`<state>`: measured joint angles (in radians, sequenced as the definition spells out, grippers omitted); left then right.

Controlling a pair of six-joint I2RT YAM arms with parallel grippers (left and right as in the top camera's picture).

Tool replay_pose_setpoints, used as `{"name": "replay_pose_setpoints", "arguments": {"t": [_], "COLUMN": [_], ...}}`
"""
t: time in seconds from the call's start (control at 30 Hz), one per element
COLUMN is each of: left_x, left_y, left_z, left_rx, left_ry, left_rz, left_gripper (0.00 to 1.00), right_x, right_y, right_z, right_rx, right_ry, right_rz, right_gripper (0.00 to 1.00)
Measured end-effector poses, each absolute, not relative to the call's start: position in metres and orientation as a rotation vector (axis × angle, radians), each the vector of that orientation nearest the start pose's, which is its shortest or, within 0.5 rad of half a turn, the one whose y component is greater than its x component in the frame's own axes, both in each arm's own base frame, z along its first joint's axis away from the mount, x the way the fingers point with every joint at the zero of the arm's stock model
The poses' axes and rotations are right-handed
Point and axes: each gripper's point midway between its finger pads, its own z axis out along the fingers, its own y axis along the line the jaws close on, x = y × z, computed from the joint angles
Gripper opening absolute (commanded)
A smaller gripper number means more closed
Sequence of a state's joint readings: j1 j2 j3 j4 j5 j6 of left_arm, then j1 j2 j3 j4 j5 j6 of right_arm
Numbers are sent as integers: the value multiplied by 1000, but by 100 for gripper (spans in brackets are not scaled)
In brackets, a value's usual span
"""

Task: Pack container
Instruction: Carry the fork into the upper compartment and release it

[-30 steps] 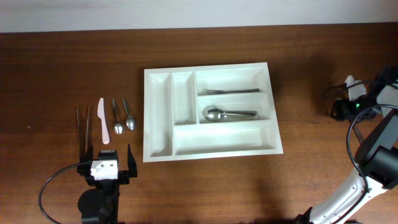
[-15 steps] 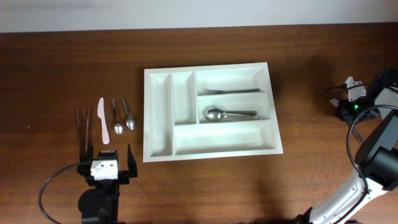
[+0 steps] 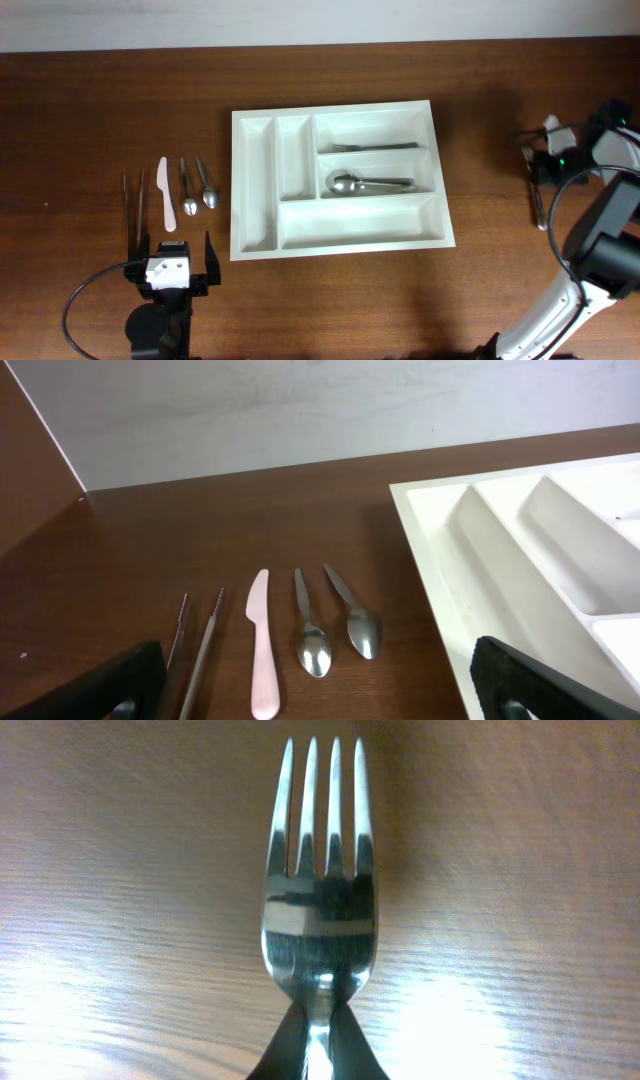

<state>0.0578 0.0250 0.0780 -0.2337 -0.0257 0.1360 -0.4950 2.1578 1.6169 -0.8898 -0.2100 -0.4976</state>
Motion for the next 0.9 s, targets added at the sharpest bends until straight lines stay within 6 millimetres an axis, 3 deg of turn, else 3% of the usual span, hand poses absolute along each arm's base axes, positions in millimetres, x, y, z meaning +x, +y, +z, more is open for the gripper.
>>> {"name": "replay_pose_setpoints", "arguments": {"t": [0.23, 0.33, 0.47, 0.73, 0.9], "left_x": [239, 239, 239, 239, 239], "left_y": [18, 18, 18, 18, 18], "left_z": [149, 149, 149, 149, 149], "left_rx": [49, 50, 50, 49, 49], "left_ry": [1754, 1753, 1753, 1754, 1754], "left_rz": [164, 164, 164, 164, 164], "left_gripper": [99, 99, 99, 99, 99], "right_x": [472, 499, 519, 512, 497], "right_y": [-121, -84, -30, 92, 149], "right_z": [92, 129, 155, 159, 158], "right_rx": [-228, -349, -532, -1172, -1555], "right_ry": [2767, 2674, 2574, 2343, 2110], "right_rz": [186, 186, 188, 181, 137], "right_gripper": [4, 4, 4, 4, 4]}}
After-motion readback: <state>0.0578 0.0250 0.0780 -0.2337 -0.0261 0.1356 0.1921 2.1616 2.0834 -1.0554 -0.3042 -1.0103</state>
